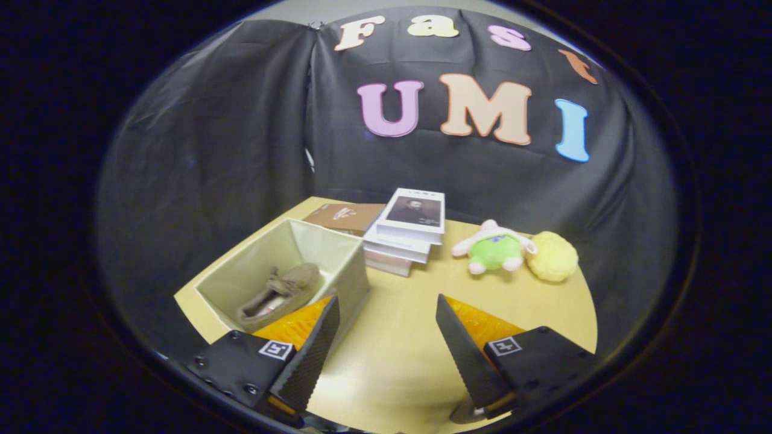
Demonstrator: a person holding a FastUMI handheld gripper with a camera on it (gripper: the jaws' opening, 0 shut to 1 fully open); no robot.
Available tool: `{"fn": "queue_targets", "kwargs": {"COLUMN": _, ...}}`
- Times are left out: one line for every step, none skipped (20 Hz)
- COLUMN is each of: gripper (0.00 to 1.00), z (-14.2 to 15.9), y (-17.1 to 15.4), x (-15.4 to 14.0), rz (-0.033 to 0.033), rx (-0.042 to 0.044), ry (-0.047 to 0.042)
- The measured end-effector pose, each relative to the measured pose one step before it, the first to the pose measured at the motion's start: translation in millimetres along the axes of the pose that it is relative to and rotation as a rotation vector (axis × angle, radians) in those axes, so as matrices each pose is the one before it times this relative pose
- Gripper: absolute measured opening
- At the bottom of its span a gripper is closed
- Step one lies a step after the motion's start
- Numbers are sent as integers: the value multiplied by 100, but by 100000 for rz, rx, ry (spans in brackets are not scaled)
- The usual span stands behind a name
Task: Open the storage box then place both shoes into the box .Put the left shoe in first, then the right shoe, with the right side of both shoes facing outward in a uniform manner.
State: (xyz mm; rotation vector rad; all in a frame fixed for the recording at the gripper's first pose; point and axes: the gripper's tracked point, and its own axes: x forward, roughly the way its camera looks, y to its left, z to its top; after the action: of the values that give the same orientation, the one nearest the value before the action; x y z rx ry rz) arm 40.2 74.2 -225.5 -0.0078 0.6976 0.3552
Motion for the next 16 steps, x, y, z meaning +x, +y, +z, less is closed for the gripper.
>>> {"fn": "queue_targets", "kwargs": {"gripper": 100, "z": -656, "y": -1418, "x": -372, "rz": -2217, "rx": 262, "ry": 507}}
{"fn": "queue_targets", "kwargs": {"gripper": 100, "z": -659, "y": -1456, "x": -310, "rz": -2096, "rx": 214, "ry": 831}}
{"fn": "queue_targets", "kwargs": {"gripper": 100, "z": -787, "y": -1562, "x": -1000, "rz": -2352, "rx": 241, "ry": 793}}
{"fn": "queue_targets", "kwargs": {"gripper": 100, "z": -749, "y": -1513, "x": -335, "rz": -2050, "rx": 403, "ry": 1031}}
{"fn": "queue_targets", "kwargs": {"gripper": 100, "z": -893, "y": -1324, "x": 57, "rz": -1915, "rx": 381, "ry": 941}}
{"fn": "queue_targets", "kwargs": {"gripper": 100, "z": -764, "y": -1331, "x": 45, "rz": -1807, "rx": 433, "ry": 813}}
{"fn": "queue_targets", "kwargs": {"gripper": 100, "z": -864, "y": -1300, "x": -2, "rz": -1540, "rx": 264, "ry": 1056}}
{"fn": "queue_targets", "kwargs": {"gripper": 100, "z": -752, "y": -1428, "x": 50, "rz": -1895, "rx": -36, "ry": 1214}}
{"fn": "queue_targets", "kwargs": {"gripper": 100, "z": -944, "y": -1447, "x": 111, "rz": -1928, "rx": -171, "ry": 1217}}
{"fn": "queue_targets", "kwargs": {"gripper": 100, "z": -860, "y": -1368, "x": 103, "rz": -1862, "rx": 295, "ry": 1320}}
{"fn": "queue_targets", "kwargs": {"gripper": 100, "z": -825, "y": -1039, "x": 168, "rz": -1160, "rx": 815, "ry": 1411}}
{"fn": "queue_targets", "kwargs": {"gripper": 100, "z": -762, "y": -994, "x": 160, "rz": -637, "rx": 1001, "ry": 1316}}
{"fn": "queue_targets", "kwargs": {"gripper": 100, "z": -1045, "y": -800, "x": 409, "rz": -419, "rx": 602, "ry": 1665}}
{"fn": "queue_targets", "kwargs": {"gripper": 100, "z": -963, "y": -770, "x": 347, "rz": -583, "rx": 22, "ry": 1911}}
{"fn": "queue_targets", "kwargs": {"gripper": 100, "z": -1076, "y": -577, "x": 437, "rz": -271, "rx": -28, "ry": 1625}}
{"fn": "queue_targets", "kwargs": {"gripper": 100, "z": -1043, "y": -438, "x": 467, "rz": 116, "rx": 151, "ry": 2067}}
